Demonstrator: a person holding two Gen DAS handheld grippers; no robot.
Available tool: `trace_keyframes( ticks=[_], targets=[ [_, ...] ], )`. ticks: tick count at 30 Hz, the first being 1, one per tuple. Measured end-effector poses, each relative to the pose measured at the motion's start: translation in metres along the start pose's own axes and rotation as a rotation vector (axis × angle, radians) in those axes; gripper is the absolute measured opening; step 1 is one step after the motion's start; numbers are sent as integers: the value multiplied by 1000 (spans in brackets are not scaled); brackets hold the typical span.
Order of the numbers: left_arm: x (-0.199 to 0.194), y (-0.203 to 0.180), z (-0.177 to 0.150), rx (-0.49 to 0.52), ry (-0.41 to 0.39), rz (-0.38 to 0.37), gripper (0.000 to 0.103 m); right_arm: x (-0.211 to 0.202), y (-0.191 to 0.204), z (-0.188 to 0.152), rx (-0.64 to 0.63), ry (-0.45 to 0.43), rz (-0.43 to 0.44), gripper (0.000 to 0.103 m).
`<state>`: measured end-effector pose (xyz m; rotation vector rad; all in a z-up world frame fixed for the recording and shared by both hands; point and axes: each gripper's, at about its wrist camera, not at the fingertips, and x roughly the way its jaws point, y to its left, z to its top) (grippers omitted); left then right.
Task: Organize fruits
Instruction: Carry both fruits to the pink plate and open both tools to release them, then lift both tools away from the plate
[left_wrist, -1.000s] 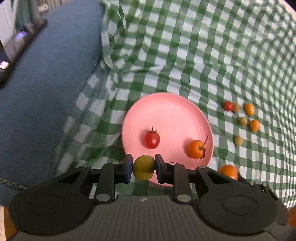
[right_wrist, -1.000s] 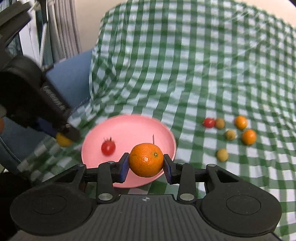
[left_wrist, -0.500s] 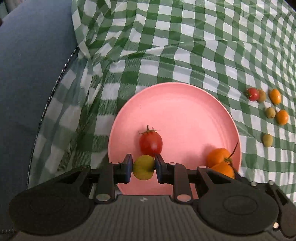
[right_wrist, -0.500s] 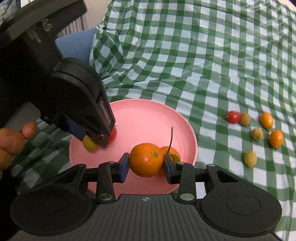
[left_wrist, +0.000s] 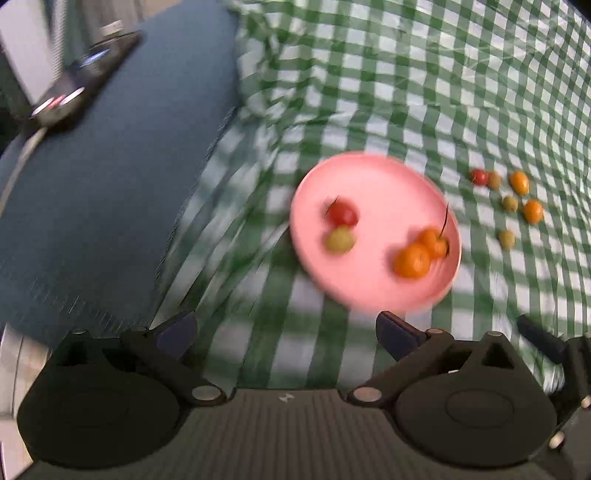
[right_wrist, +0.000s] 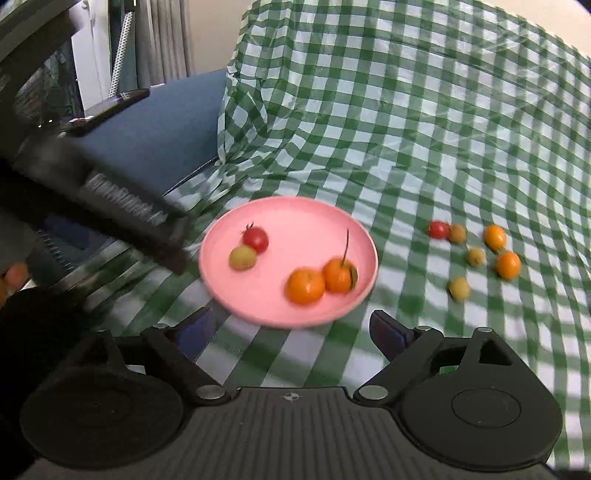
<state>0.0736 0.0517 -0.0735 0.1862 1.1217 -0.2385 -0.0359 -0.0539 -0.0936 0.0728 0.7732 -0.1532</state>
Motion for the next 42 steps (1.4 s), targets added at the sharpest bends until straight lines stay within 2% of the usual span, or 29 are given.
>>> trace_keyframes(
  ticks=[3,7,11,14,20,27,33,36,42],
  targets=[
    [-16,6,-28,-17,7,-14,103,-15,-10,0,111,34,-28,95],
    [-36,12,-42,-57,-10,-29,103,-39,-4,-2,74,10,-42,96],
    [-60,14,-52,-61,-84,-37,103,-66,0,-2,71,-43,-65,97],
    [-75,12,-62,-52,-129,-20,103,-83,3,-5,76,-74,-84,98],
    [-93,14,-74,-55,-168,-2,103,-111,5,-6,73,-155,-128,98],
    [-109,13,-83,-43,-206,0,103,-125,9,-7,64,-194,-135,98],
    [-114,13,-84,-43,-216,-1,103,-128,10,-7,57,-199,-143,98],
    [-116,11,-83,-33,-217,-5,103,-136,11,-7,40,-231,-161,99],
    [-109,-4,-84,11,-196,8,103,-135,-5,-18,111,-216,-163,100]
  ],
)
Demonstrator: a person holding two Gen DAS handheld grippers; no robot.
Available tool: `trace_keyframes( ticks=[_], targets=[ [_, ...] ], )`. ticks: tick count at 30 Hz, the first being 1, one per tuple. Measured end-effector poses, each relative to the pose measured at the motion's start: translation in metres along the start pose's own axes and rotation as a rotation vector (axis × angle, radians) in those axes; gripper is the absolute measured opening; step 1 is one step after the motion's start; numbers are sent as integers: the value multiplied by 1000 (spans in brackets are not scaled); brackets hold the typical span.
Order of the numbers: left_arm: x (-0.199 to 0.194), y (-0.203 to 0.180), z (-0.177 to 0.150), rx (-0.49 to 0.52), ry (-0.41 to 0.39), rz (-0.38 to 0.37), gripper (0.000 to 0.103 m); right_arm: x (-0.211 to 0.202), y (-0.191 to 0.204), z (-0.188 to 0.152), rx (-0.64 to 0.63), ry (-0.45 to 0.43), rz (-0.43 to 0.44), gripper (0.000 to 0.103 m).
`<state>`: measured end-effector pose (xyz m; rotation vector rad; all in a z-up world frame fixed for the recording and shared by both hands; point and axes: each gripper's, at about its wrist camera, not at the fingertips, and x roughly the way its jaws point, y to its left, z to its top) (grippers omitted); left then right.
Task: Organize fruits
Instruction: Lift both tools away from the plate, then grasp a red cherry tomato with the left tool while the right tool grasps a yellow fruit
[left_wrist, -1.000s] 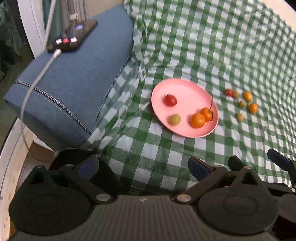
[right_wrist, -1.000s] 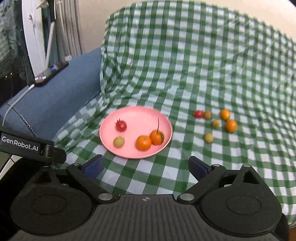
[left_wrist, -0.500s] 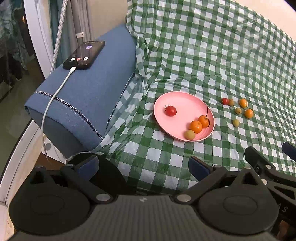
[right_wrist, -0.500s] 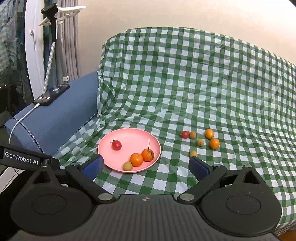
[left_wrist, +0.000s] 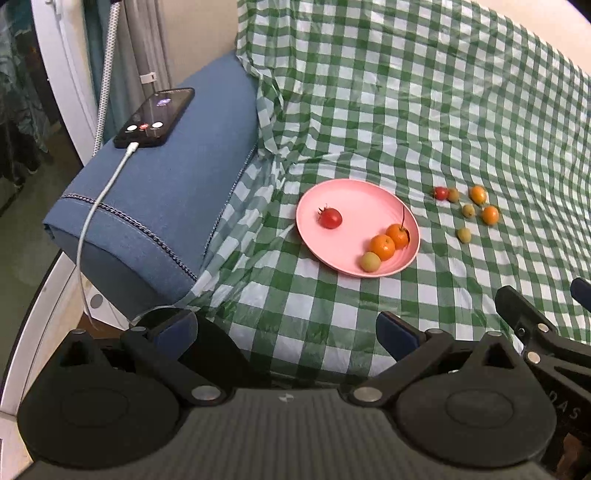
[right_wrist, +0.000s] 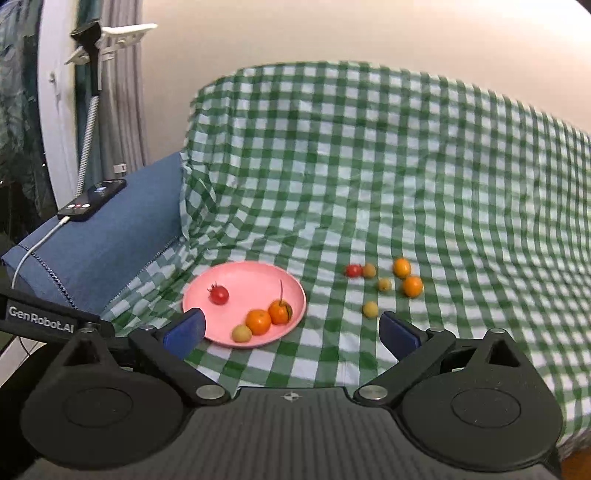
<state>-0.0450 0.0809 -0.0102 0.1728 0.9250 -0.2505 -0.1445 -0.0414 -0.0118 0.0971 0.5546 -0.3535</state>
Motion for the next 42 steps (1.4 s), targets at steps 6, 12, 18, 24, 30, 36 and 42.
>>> trace_keyframes(
  ticks=[6,12,18,24,30,36,42],
  targets=[
    [6,-12,2,37,7,27,103,11,-15,-2,44,-17,7,100],
    [30,-19,11,70,69,79,103,35,-26,-4,93,1,38,102],
    [51,-29,27,80,97,84,103,59,-34,-5,88,41,42,102],
    [67,-38,36,96,118,89,103,76,-42,-10,115,75,27,102],
    [77,-57,67,100,93,56,103,93,-56,-10,127,62,-17,102],
    [118,-108,135,133,119,-26,103,138,-105,-6,202,68,-101,102],
    [204,-184,194,233,181,-81,103,216,-150,-1,260,87,-80,83]
  ],
)
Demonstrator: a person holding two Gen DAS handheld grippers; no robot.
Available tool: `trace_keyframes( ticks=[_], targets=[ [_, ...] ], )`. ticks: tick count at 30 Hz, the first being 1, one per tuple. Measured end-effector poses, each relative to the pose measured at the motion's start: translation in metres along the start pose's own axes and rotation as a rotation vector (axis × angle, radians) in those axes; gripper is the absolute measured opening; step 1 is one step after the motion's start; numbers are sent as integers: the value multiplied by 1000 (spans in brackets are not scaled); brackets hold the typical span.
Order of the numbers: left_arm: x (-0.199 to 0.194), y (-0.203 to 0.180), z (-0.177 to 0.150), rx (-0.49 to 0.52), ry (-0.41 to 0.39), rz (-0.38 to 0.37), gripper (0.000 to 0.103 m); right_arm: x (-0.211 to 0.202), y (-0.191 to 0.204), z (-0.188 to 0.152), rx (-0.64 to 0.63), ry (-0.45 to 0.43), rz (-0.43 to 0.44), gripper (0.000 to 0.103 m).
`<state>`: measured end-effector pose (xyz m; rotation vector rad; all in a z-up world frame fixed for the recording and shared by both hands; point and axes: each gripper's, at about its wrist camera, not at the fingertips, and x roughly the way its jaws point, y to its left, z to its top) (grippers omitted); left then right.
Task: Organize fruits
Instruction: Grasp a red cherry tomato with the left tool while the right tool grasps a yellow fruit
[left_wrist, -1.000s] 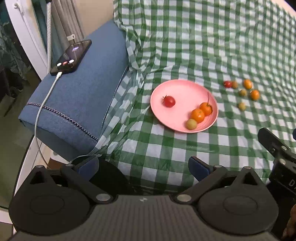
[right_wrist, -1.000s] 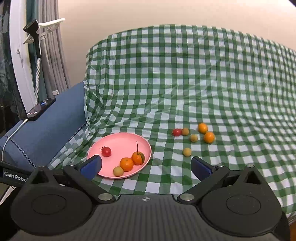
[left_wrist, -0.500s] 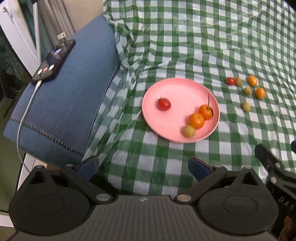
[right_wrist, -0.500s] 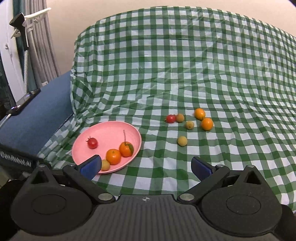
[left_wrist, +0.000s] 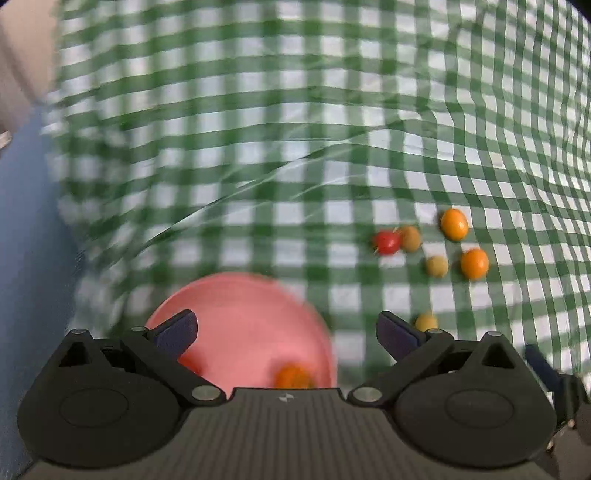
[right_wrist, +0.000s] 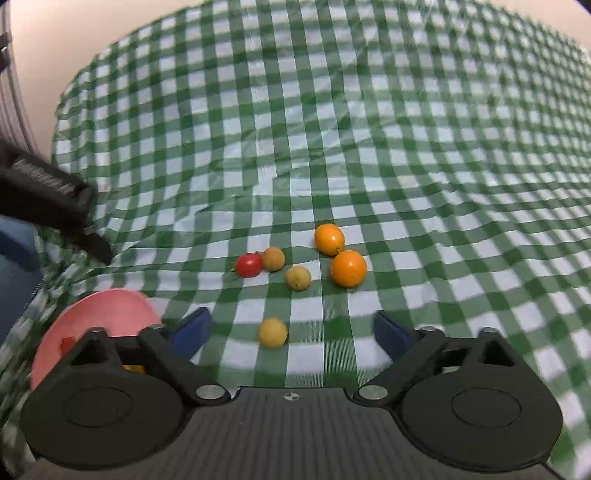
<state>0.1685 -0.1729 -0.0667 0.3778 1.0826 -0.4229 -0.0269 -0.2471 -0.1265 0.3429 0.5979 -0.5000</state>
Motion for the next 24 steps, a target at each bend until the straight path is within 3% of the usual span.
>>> trace_keyframes(
  ticks=[3,8,13,16,17,18,21,24],
  targets=[
    [41,-22,25,38,28,9,103,44,-8,9,16,31,18,80],
    [99,-46,46,75,74,-7,103,105,-5,16,-67,61,30,74],
    [143,-59,58,76,135,-50,103,132,-2,14,-149,53,4,71],
    [155,-61,62,61,151,-70,102,135,0,12,-185,39,-28,54],
    [157,-60,63,52,144,-78,100,135,0,12,-205,31,-37,44],
    [157,-58,64,42,137,-92,91,135,1,11,-218,26,-36,30],
    [152,-56,66,43,107,-114,72,134,5,9,-241,18,-37,27],
    [146,-57,67,82,84,-124,74,130,4,7,-236,12,-32,27]
  ],
)
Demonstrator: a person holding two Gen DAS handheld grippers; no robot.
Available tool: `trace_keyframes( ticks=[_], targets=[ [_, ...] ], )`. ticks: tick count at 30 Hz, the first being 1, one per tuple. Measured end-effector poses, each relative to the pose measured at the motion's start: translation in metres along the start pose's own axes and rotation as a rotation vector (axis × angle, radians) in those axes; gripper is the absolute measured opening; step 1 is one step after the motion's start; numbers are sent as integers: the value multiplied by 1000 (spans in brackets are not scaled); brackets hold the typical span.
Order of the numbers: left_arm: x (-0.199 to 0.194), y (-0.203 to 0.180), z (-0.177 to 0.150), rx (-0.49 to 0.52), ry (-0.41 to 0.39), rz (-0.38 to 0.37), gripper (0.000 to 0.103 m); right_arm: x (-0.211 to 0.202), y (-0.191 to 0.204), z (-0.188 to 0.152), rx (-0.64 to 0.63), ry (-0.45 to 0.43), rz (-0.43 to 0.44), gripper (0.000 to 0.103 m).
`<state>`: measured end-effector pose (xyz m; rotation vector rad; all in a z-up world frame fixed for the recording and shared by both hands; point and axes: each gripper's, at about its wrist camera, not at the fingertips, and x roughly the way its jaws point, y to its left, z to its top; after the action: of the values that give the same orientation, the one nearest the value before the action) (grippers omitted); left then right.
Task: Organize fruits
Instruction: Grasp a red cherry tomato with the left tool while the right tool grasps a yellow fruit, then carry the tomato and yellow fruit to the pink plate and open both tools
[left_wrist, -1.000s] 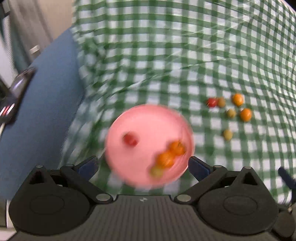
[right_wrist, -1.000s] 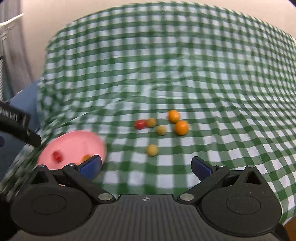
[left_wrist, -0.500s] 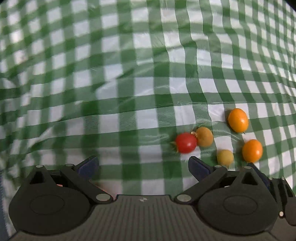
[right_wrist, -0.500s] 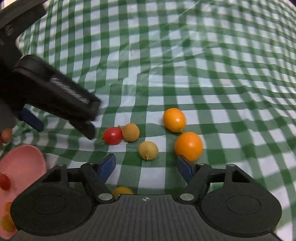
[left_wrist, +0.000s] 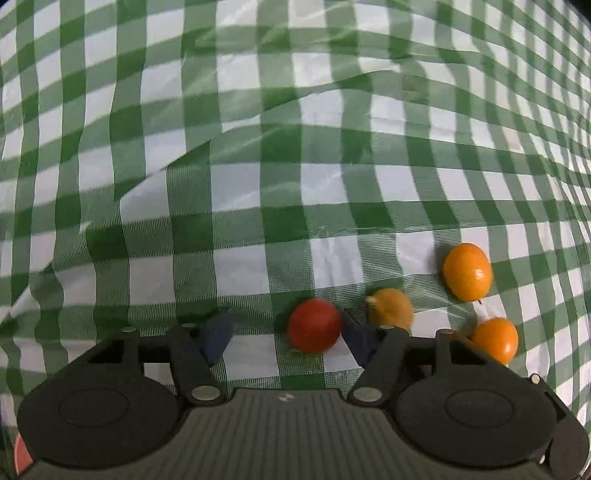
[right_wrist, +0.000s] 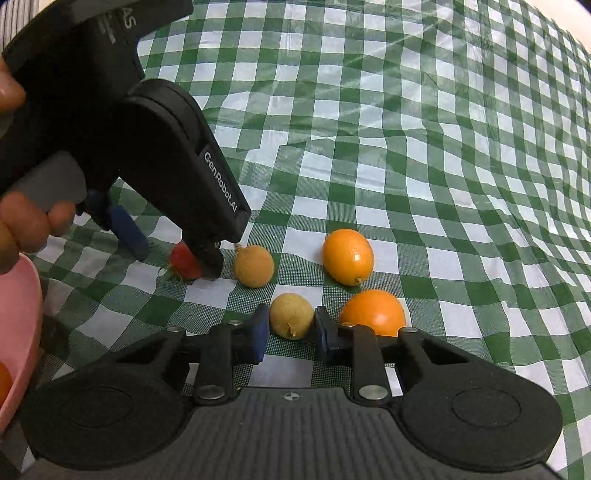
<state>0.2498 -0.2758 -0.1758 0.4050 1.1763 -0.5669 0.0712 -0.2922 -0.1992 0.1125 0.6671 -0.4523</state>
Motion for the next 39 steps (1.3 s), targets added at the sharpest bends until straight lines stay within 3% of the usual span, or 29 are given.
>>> trace_keyframes(
  ticks=[2,5,8,9,18,23,27,39],
  targets=[
    [0,-2,1,33,4,-12,82,0,0,-1,-1,-2,1,27],
    [2,-2,5,32,15,-18,78,2,0,-1,-2,-8,-2,27],
    [6,4,8,3,24,-33,52,4,0,-2,-7,-13,-3,27],
    [4,5,7,6,19,-28,32,2,0,-3,-5,-14,-2,27],
    [-41,26,-12,-76,-28,-30,33,-24,-9,0,66,-105,8,27],
    [-92,33,-53,-79,-35,54,33,-67,-8,6,62,-124,8,27],
    [-139,39,-100,-118,-25,43,33,-124,4,3,24,-157,38,27],
    [-231,81,-249,-186,-22,84,33,-254,68,-36,-22,-30,242,27]
  ],
)
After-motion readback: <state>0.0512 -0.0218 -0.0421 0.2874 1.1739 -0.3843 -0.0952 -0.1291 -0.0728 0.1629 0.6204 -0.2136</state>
